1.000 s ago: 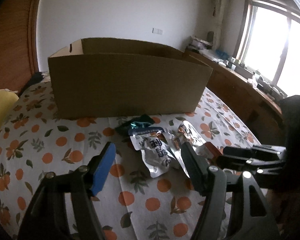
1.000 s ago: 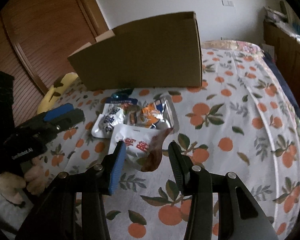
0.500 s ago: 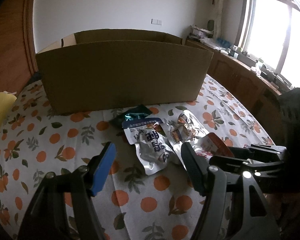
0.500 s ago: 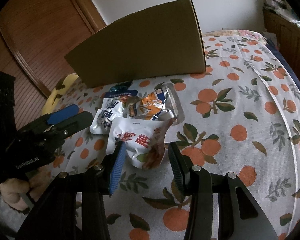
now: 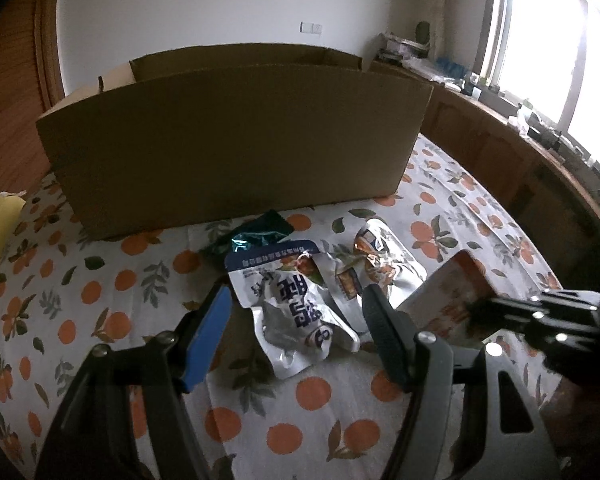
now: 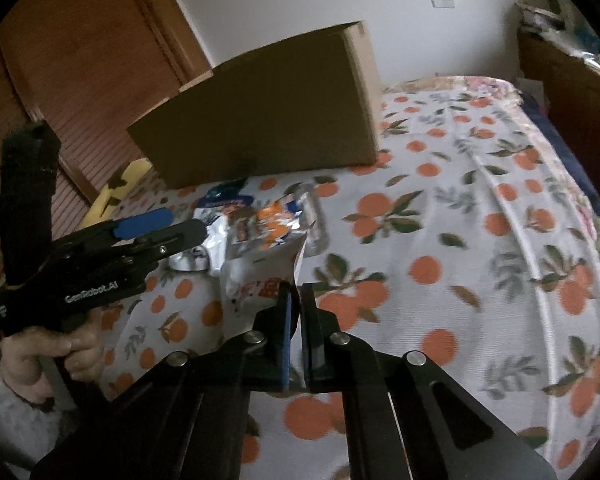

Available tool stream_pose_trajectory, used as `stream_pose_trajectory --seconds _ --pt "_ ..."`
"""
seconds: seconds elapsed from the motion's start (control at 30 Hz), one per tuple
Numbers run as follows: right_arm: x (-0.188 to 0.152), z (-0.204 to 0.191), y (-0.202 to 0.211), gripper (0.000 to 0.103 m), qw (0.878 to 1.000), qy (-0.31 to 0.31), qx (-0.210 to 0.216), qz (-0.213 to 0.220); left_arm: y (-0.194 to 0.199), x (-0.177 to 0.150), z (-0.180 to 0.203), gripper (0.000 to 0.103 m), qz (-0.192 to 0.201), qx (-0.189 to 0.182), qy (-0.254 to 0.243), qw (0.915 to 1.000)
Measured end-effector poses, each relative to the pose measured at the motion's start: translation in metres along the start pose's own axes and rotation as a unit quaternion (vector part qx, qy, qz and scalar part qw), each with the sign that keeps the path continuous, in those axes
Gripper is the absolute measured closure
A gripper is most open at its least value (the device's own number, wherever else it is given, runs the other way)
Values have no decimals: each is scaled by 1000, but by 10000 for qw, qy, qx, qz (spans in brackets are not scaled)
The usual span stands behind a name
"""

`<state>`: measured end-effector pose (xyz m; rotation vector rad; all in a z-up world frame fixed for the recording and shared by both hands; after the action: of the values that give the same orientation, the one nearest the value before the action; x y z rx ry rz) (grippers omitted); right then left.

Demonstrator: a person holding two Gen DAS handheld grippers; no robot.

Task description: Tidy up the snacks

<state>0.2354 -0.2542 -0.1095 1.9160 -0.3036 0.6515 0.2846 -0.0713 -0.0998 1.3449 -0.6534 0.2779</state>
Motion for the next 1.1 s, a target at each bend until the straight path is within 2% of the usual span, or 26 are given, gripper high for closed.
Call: stream_pose_trajectory --seconds 0.3,0.57,0.83,0.97,1.1 --pt "-7 11 -11 99 9999 -138 53 -59 -20 2 -3 37 -228 354 -35 9991" --pt "-5 10 -13 98 9999 -102 44 2 -35 3 -1 40 -503 313 -100 9982" --pt "-5 5 -14 96 9998 94 -155 35 -37 5 -2 40 -501 401 -139 9978" --pt "-5 7 -14 96 9999 58 -112 43 -39 8 0 39 -485 513 -156 9974" --pt "-6 6 -14 96 9998 94 -154 50 -43 12 3 34 -489 590 -192 9969"
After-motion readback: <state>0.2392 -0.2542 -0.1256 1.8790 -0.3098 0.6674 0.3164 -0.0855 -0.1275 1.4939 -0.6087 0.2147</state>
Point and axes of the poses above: each gripper's, at about its wrist camera, not at the fingertips, and y roughly against the way its jaws point, z to its right, x to its top, the point moved 4 cm from there along -y, roughly the way its jaws point, and after that the axes turned 8 degrees about -z, right-handed, at the moved point
